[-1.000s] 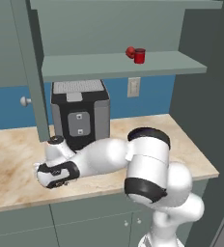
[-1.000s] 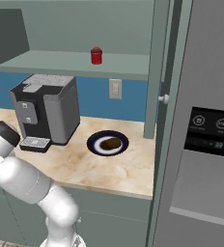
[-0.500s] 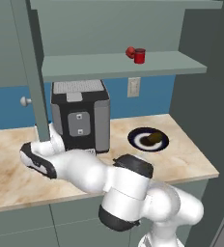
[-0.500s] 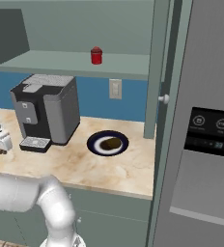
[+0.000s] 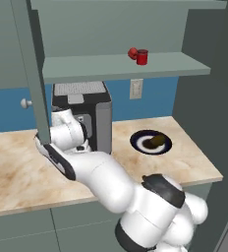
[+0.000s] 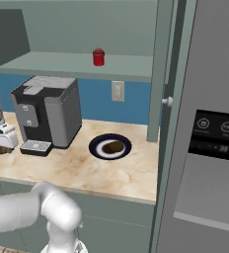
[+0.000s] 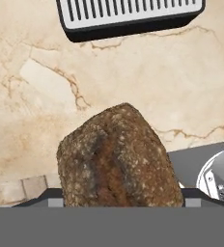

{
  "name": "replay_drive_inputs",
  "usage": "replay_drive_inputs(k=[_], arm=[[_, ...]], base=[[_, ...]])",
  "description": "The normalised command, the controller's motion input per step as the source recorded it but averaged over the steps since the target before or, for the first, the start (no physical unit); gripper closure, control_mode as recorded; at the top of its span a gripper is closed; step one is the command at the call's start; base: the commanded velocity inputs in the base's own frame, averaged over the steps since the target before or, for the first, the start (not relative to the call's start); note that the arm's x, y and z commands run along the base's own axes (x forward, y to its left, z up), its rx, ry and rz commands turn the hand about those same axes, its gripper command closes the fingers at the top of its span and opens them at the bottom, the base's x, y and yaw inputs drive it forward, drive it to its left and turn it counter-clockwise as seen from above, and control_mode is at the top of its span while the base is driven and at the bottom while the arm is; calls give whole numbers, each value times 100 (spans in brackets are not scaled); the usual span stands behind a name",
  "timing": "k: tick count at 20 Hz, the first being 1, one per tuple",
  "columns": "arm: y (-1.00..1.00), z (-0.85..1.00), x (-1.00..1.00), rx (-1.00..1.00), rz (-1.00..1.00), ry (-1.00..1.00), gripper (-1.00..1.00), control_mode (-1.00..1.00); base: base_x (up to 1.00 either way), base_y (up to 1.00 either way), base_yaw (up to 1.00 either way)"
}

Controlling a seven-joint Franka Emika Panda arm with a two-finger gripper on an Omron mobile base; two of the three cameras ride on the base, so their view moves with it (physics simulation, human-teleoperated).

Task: Pick the avocado and bread from the counter and place them on the plate. Then pick the jam from the cabinet and place it next to the plate. Lastly close the cabinet door.

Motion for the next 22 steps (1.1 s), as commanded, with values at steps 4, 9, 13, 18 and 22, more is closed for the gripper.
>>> replay_drive_inputs(k=[4,9,13,18,22], arm=[[-69,17,-13,0,12,0,100,-100],[-100,0,0,1,20,-4,100,-100],[-100,0,0,5,34,-16,100,-100],[-100,0,0,6,31,-16,100,-100],[-100,0,8,9,28,-16,100,-100]], base=[[0,0,0],[0,0,0],[0,0,0],[0,0,0],[0,0,0]])
